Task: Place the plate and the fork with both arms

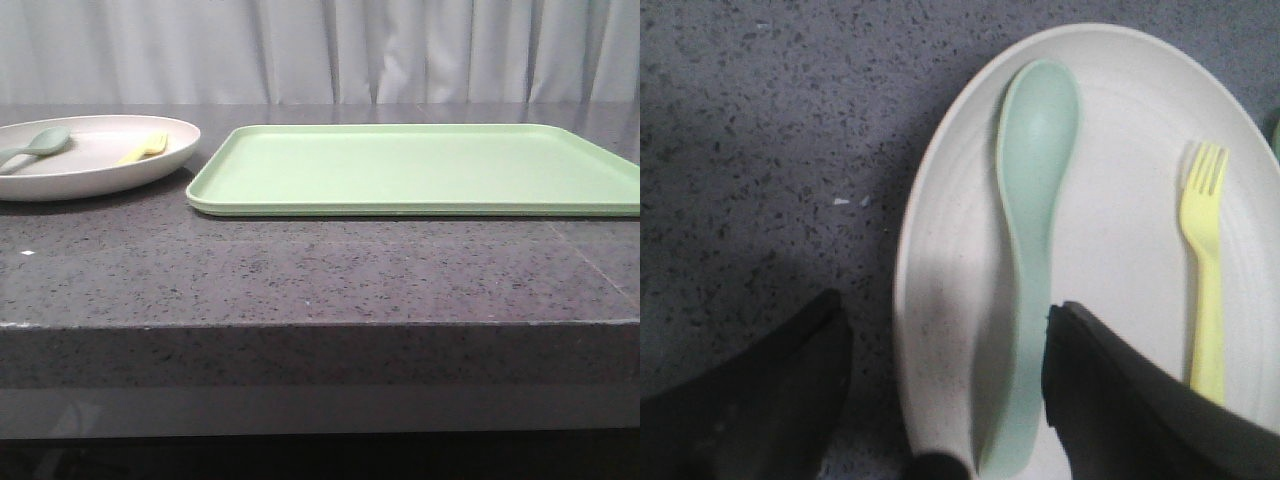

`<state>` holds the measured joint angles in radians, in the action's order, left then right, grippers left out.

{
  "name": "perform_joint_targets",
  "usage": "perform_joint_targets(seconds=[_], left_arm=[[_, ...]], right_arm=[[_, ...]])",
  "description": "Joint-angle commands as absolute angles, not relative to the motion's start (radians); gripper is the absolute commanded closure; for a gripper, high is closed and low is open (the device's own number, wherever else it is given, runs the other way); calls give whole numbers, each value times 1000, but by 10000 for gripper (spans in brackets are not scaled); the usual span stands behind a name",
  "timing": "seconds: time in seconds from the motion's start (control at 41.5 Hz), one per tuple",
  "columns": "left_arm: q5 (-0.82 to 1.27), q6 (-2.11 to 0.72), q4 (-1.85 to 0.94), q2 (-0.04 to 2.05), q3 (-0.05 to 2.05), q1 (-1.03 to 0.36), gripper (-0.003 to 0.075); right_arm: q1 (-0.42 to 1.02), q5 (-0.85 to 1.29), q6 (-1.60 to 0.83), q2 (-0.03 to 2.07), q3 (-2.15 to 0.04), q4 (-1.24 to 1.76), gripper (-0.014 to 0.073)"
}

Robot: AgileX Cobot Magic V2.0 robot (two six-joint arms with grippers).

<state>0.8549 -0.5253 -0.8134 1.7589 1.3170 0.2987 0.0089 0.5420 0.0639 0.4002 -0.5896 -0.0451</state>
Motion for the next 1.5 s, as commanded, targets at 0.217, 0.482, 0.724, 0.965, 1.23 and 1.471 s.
perform_joint_targets(seconds=[0.217,0.482,0.724,0.965,1.23,1.471], left_arm=[[855,-559,-949,1803,1373,301,325],[862,-559,-949,1810,1373,301,579],[847,-559,-949,1810,1373,301,717],[898,-559,-963,1808,1379,301,741],[952,-468,-995,1781,1464,285,741],[922,-352,-947,1763,1568,209,741]], right_arm=[[6,468,56,415,-622,-62,53],[6,468,56,415,-622,-62,53],[6,468,56,415,-622,-62,53],[6,468,56,415,-622,-62,53],[6,468,56,415,-622,-62,53],[6,468,56,415,-622,-62,53]])
